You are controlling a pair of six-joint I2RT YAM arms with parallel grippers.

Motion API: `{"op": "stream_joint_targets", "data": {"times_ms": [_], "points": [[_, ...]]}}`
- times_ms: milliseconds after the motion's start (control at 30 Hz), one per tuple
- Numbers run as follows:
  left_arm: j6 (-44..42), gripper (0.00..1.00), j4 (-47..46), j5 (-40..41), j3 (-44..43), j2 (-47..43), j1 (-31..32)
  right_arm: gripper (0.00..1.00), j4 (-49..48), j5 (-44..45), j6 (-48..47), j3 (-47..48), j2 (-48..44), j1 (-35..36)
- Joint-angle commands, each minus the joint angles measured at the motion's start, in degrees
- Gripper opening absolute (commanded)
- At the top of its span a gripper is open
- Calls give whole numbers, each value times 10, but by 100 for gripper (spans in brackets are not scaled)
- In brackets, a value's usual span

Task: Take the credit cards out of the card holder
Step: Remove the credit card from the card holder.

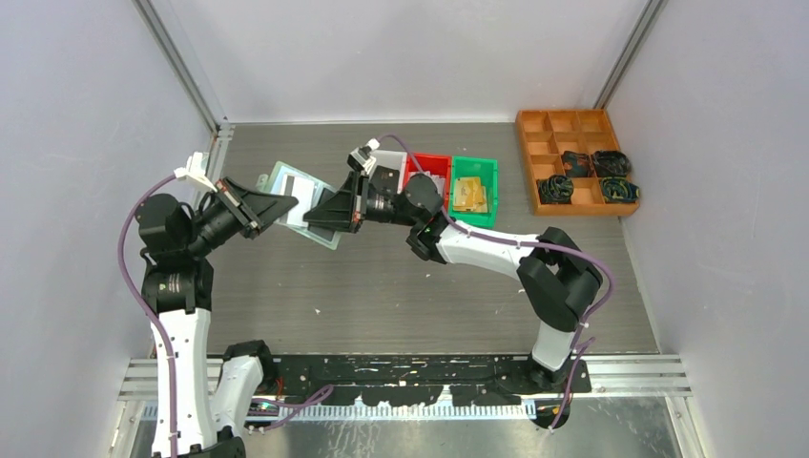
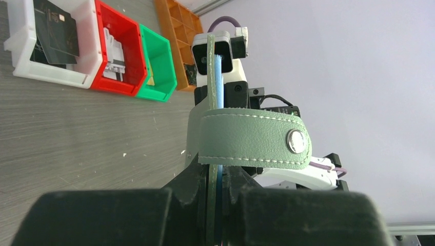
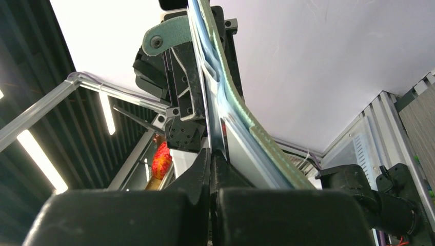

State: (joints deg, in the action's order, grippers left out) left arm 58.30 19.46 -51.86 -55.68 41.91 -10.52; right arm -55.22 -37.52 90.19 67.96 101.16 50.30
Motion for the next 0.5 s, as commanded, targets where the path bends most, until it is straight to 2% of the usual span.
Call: {"op": "stream_joint_targets", "data": {"times_ms": [0,467], "points": [[2,1,-22,-31,-10,-4,2,1,-75,30,-3,-19,-29,1],[12,5,-24,-36,-20,0,2,1,-67,32,-34,-73,-63,-8]]}}
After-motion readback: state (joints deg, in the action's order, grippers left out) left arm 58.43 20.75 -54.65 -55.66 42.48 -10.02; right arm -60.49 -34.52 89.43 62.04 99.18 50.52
